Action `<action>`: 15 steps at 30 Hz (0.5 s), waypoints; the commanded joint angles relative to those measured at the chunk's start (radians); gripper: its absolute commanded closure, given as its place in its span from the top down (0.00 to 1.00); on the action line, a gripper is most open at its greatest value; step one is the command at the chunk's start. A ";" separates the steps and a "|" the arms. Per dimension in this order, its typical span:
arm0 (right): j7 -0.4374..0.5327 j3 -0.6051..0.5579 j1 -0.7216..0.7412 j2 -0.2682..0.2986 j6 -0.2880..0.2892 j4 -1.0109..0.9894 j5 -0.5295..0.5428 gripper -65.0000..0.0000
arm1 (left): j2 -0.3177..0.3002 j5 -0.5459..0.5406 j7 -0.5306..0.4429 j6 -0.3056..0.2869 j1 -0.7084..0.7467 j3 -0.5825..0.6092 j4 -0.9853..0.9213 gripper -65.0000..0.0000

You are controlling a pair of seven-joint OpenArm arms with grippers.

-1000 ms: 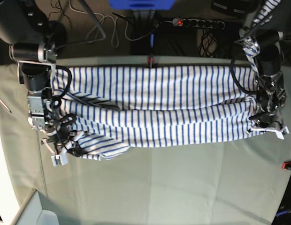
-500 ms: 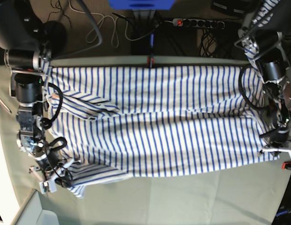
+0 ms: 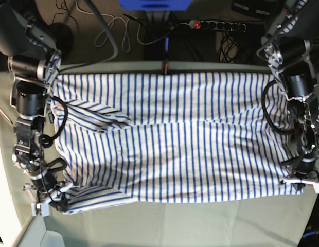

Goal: Layout the t-shirt on the table in an organized manner, then fold the t-shirt properly
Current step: 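Pull the shirt edges apart with both grippers to flatten the fold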

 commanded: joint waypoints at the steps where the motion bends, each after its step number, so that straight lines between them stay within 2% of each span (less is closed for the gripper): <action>1: 0.030 0.000 0.010 0.009 -0.008 0.021 0.015 0.00 | -0.019 -0.005 -0.030 0.001 -0.030 -0.001 0.017 0.00; 4: 0.028 0.006 -0.046 0.011 -0.008 0.072 0.015 0.00 | -0.019 -0.005 -0.031 0.001 -0.027 -0.001 0.011 0.00; 9: 0.025 0.092 -0.161 0.002 -0.004 0.182 0.015 0.00 | -0.019 -0.007 -0.033 0.001 -0.004 -0.004 0.017 0.00; 15: 0.033 0.094 -0.277 0.003 -0.002 0.250 0.015 0.00 | -0.017 -0.007 -0.033 -0.001 0.036 -0.004 0.020 0.00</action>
